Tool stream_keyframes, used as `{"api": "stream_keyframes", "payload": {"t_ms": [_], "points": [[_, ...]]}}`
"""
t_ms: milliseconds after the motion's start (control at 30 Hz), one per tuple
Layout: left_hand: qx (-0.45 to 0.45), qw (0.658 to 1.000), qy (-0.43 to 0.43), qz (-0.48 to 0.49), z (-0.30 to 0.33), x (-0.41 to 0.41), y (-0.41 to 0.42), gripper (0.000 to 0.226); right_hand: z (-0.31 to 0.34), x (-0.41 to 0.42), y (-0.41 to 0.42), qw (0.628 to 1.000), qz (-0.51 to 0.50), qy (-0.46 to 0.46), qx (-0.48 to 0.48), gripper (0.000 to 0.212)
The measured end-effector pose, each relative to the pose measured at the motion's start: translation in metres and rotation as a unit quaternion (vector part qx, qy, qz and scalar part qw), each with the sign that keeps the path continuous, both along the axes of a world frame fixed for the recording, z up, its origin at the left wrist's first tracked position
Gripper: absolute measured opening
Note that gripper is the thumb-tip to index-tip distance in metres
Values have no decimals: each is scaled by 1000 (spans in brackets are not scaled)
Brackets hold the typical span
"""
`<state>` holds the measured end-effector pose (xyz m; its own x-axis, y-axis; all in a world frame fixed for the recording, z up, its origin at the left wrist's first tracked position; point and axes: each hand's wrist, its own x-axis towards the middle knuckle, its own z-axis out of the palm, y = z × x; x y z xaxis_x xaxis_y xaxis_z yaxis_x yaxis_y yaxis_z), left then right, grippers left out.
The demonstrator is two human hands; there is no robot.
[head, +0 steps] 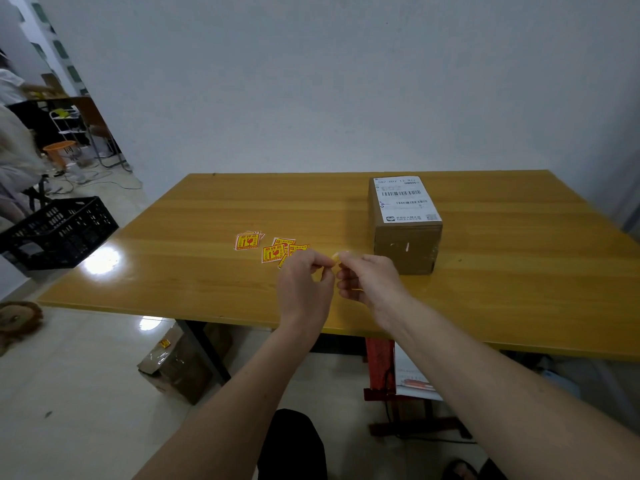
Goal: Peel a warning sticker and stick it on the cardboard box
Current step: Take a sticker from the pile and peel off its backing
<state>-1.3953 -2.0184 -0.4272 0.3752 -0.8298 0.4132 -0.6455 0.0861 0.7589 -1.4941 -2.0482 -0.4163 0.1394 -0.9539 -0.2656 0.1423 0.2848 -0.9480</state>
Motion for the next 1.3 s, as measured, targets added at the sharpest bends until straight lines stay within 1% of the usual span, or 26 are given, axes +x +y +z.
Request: {"api": "stream_keyframes", "payload": {"t_ms": [67,133,267,333,567,733,867,967,1033,1200,1300], "points": [[1,1000,-13,-5,-1,0,0,11,-2,0,0,1000,-6,5,1,13],[-2,999,-36,-6,-4,0,-1,12,-3,-1,0,1000,-7,4,3,12],[-18,990,-140,-14,-7,-1,-2,21,-3,-1,2,1000,-6,-3,5,18],[-29,984,-172,-17,-8,-2,-1,23,-4,-2,2,1000,-6,5,6,18],[-21,987,-157,-1,-10,-1,-2,11,-4,-3,1,1000,-3,-6,17,12],[-9,994,-110,-8,-8,-1,0,12,-5,-4,1,1000,-1,-7,19,19],[23,1000,-11,-14,-3,-2,1,13,-3,-5,0,1000,-11,-13,15,19],[42,996,77,-31,1,-2,1,10,-2,-5,2,999,-19,-26,9,15],[51,991,116,-46,2,-2,1,9,-1,-6,3,999,-24,-39,5,13],[46,980,178,-69,7,-5,2,9,0,-9,4,999,-19,-44,-2,11],[40,978,186,-89,10,-8,4,10,-1,-9,4,999,-19,-39,-5,12]]}}
